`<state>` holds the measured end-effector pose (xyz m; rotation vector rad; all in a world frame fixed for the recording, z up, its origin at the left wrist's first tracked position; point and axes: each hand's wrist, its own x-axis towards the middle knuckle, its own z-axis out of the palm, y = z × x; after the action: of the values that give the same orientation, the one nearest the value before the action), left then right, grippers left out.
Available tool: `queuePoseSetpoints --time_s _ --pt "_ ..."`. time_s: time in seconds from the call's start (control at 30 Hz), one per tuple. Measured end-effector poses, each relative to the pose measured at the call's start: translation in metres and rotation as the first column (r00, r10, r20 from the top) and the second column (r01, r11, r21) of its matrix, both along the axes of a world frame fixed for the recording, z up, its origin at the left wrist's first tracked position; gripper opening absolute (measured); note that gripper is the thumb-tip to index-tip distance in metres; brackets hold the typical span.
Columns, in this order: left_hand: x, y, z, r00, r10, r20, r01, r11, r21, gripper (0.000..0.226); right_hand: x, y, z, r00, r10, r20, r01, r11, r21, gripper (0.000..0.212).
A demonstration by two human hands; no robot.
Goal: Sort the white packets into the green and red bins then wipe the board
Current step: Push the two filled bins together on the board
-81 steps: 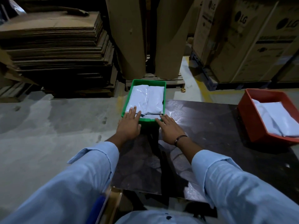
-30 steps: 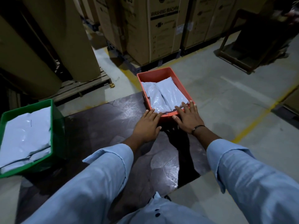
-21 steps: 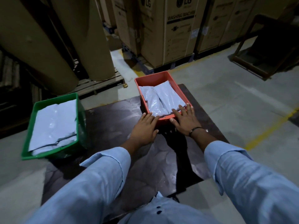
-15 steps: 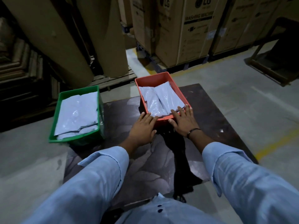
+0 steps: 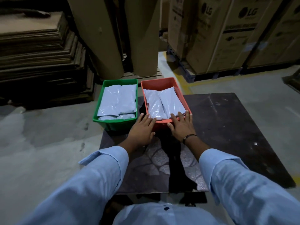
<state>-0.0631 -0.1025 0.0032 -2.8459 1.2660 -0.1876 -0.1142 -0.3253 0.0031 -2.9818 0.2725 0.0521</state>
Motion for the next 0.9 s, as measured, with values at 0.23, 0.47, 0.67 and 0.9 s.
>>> queuePoseSetpoints --time_s 0.23,0.47,0.67,0.9 --pt "-0.005 0.022 0.000 0.998 0.062 -0.005 -0.062 0.998 -0.014 0.074 0.002 0.025 -0.001 0.998 0.067 -0.005 -0.068 0.996 -0.061 0.060" --pt "-0.001 0.057 -0.002 0.944 0.328 -0.021 -0.328 0.936 -0.126 0.078 0.007 0.054 0.001 0.987 0.163 -0.003 -0.163 0.985 -0.050 0.055" --pt "0.007 0.096 -0.012 0.877 0.453 -0.163 -0.468 0.881 -0.070 0.089 0.011 0.064 0.005 0.981 0.191 -0.024 -0.193 0.979 -0.066 0.079" --pt "0.012 0.106 -0.010 0.881 0.412 -0.233 -0.429 0.903 -0.027 0.100 0.023 0.073 0.008 0.981 0.193 -0.022 -0.194 0.980 -0.046 0.081"
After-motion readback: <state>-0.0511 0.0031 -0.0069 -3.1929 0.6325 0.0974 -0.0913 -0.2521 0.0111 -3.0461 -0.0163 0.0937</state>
